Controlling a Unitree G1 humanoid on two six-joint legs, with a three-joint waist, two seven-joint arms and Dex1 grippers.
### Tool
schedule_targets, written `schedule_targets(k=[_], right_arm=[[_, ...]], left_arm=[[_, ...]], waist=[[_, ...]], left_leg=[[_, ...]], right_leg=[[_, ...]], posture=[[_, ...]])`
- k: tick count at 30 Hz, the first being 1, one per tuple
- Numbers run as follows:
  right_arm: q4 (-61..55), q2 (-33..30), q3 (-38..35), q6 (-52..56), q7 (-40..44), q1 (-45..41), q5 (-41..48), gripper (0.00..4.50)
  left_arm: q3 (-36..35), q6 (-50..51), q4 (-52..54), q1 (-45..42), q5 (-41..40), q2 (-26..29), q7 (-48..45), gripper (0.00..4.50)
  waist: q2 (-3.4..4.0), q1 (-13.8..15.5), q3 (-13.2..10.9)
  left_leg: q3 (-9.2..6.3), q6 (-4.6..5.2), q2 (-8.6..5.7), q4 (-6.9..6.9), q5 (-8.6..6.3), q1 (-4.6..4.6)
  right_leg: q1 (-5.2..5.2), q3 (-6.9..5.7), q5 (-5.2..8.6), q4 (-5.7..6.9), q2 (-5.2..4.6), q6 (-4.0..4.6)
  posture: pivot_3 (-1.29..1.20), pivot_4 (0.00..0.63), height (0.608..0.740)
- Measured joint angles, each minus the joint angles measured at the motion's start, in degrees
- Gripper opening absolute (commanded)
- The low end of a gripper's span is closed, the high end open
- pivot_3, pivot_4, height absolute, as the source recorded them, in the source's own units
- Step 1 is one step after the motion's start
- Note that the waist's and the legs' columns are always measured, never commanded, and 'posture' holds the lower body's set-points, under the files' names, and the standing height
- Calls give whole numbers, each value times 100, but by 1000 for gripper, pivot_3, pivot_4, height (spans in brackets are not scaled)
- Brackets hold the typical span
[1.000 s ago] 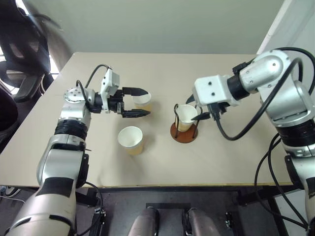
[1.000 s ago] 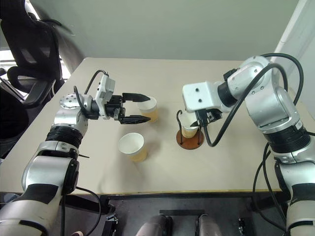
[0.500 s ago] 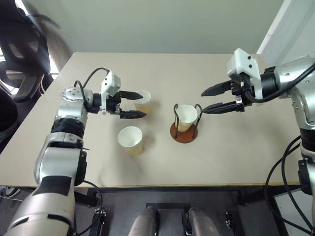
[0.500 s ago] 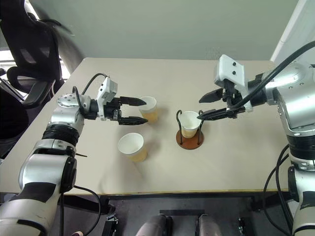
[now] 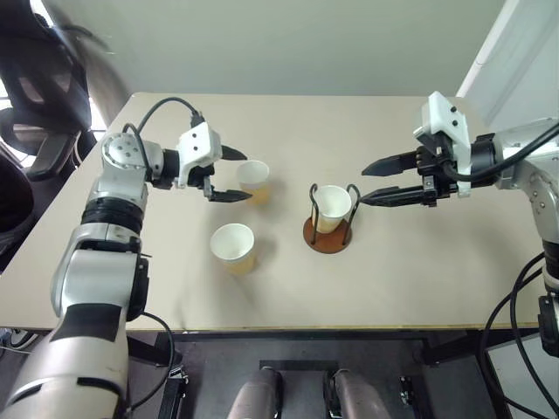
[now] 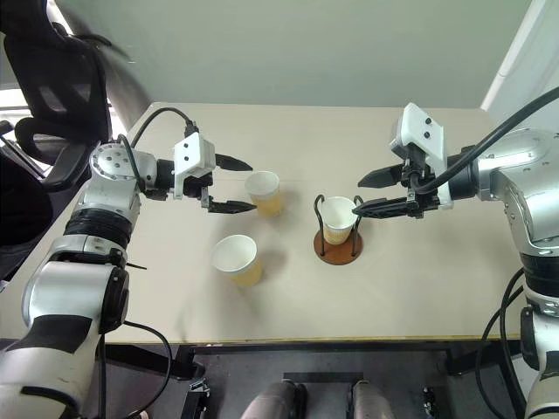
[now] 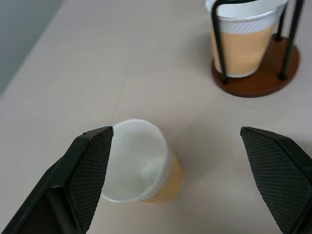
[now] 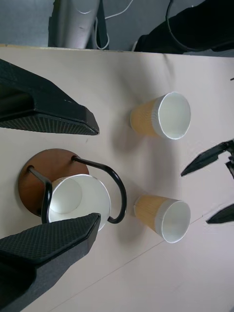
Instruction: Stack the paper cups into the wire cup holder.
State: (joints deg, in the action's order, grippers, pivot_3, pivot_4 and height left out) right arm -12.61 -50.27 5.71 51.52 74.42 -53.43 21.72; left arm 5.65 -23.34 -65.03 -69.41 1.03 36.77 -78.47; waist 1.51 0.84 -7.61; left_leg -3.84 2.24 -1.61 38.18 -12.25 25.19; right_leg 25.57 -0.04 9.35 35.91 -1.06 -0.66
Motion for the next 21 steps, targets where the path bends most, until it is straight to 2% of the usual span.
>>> schedule_targets(k=[9, 21], right_arm=[[87, -5, -25, -424, -158, 290, 140, 2545], [28, -263, -25, -339, -164, 372, 391, 2545]], left_arm=[[421, -1015, -207, -12, 784, 38, 591, 4500], [781, -1420, -492, -354, 1447, 91, 1272, 4500]], waist=[[0, 3, 0], [0, 0, 0]], left_leg=[[0, 1, -4, 0, -1, 1], [-1, 0, -13, -1, 1, 3]], right_leg=[[1, 0, -9, -1, -1, -15], [4, 2, -9, -1, -4, -15]], posture=[[0, 150, 740], [0, 150, 740]])
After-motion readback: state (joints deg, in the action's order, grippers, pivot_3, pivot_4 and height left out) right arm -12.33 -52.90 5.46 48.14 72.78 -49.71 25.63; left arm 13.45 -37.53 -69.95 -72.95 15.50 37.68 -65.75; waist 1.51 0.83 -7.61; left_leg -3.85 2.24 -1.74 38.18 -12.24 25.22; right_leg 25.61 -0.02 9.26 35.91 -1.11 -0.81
